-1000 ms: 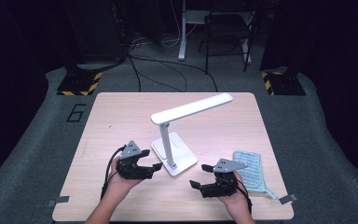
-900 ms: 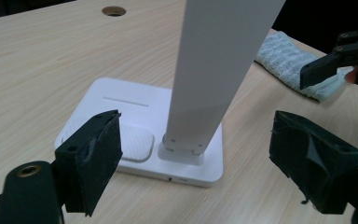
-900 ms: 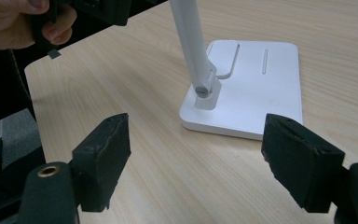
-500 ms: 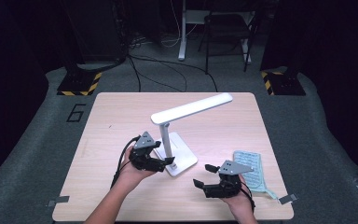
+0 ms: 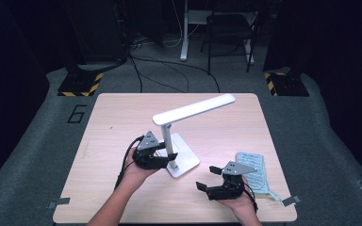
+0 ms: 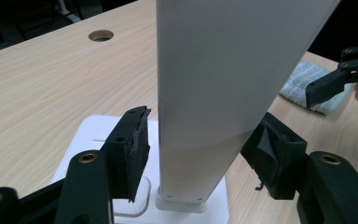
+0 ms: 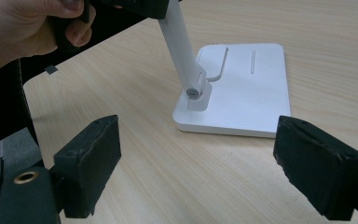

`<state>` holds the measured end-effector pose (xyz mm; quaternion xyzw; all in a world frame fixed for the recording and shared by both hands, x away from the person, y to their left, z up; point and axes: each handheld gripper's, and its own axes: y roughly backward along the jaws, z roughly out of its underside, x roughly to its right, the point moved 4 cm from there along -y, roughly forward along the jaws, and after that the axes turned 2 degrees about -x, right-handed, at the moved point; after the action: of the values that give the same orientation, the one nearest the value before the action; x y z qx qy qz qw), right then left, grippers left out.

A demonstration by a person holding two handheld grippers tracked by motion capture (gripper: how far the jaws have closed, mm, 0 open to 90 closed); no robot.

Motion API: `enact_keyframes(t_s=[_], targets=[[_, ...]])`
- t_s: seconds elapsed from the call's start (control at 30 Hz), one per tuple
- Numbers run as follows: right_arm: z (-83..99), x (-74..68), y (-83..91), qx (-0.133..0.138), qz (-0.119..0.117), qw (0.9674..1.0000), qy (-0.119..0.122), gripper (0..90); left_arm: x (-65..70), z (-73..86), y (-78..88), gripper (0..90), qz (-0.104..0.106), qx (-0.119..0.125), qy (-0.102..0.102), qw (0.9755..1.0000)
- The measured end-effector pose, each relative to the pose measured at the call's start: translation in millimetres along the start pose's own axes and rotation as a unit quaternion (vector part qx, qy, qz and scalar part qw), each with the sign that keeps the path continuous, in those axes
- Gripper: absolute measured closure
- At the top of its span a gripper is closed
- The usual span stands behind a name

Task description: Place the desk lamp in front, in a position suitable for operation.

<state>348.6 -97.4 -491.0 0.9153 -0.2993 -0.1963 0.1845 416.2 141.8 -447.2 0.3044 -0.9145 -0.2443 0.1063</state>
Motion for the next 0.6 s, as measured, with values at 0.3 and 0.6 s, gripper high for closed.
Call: enact_keyframes(t_s=[0.3, 0.6], targets=[[-0.6, 7.1, 2.3, -0.005, -0.027, 0.9989, -0.037, 23.5, -0.6, -3.8, -2.4, 40.0, -0.007, -0.004, 0.007, 0.9999], [-2.8, 8.2, 7.3, 0.013, -0.006, 0.9997, -0.017, 32.2, -1.1, -5.4, -2.9, 49.5, 0.013, -0.009, 0.010, 0.9998]])
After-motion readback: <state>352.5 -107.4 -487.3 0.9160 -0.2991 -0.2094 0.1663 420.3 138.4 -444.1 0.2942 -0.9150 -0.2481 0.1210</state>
